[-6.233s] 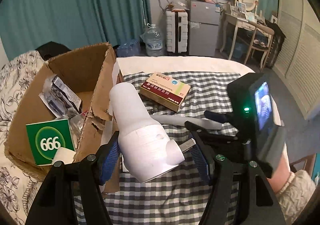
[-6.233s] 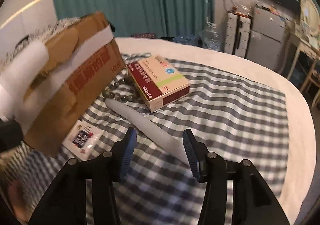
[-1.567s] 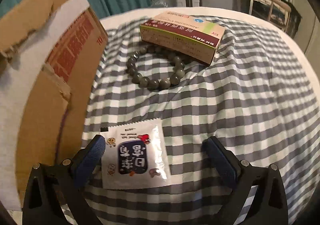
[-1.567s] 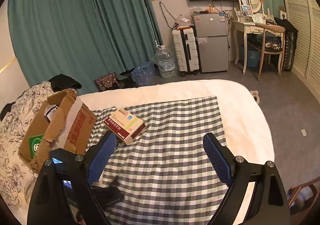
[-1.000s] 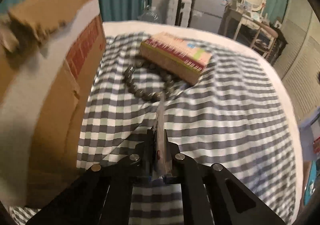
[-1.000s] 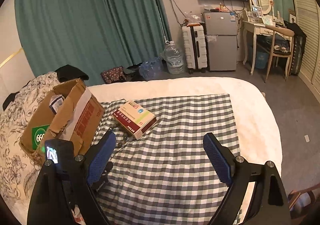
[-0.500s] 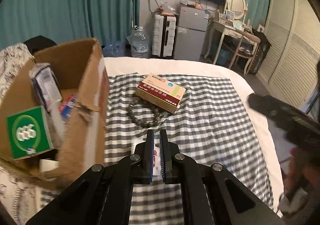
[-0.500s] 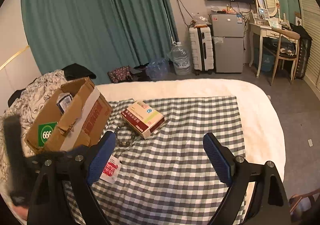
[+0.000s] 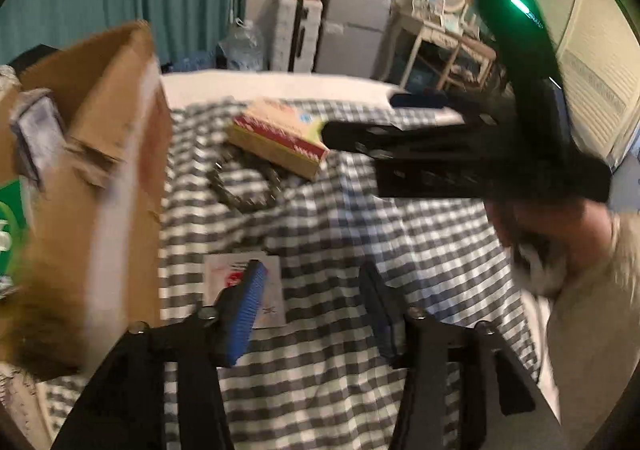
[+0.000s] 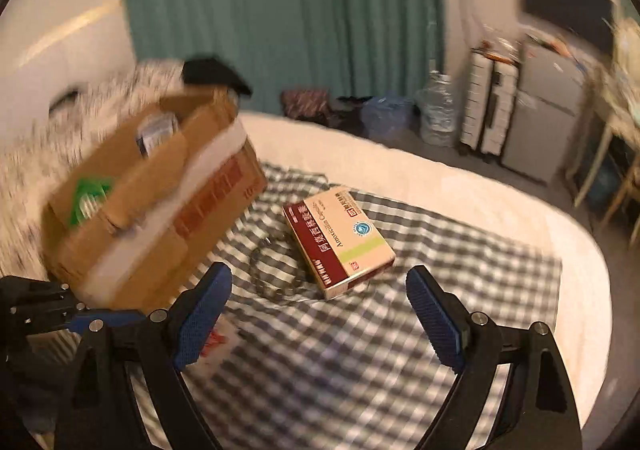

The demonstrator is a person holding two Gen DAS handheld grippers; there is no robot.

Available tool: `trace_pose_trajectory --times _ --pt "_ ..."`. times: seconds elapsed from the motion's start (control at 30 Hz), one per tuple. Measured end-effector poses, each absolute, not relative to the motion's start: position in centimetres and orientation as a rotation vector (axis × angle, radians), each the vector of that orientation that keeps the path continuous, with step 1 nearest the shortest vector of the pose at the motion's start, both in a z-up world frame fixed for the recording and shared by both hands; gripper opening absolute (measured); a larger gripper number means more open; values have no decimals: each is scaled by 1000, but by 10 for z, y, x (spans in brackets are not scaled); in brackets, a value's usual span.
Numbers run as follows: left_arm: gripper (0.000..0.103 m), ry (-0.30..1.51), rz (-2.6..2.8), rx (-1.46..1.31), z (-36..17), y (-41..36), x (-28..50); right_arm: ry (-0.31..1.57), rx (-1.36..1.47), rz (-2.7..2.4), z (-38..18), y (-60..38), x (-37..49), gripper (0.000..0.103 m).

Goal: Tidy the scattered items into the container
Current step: 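Grasp the white sachet with left tool while right tool grasps the red-white medicine box, then carry the sachet and medicine box into the cardboard box and release both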

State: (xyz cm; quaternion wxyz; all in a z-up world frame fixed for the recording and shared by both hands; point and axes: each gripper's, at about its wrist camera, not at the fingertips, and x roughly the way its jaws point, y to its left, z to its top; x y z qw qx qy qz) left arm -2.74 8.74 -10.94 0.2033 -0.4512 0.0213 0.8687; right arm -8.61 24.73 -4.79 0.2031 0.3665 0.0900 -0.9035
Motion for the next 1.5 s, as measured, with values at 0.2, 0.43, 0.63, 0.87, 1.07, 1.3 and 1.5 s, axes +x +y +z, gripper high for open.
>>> trace_pose_trajectory --times 0.2,0.43,0.63,0.87,1.07,1.3,1.5 --pt "52 -47 2539 -1421 -157 86 -72 311 1085 -2387 -84 247 -125 89" --pt "54 42 2677 -1402 -184 90 -86 415 1073 -2371 -110 233 -155 89" --pt "54 21 2664 -1399 -185 86 -85 377 1155 -2343 -138 221 -168 79" --pt "54 24 2617 -1386 -184 84 -71 330 1111 -2470 -114 244 -98 79" --pt "38 -1 2538 -1381 -183 80 -55 175 1218 -2567 -103 287 -35 79" --pt "10 5 2473 -1410 -171 83 -31 -65 1282 -2651 -83 314 16 79" --pt "5 -13 2479 -1351 -150 80 -16 -60 1253 -2678 -69 309 29 78"
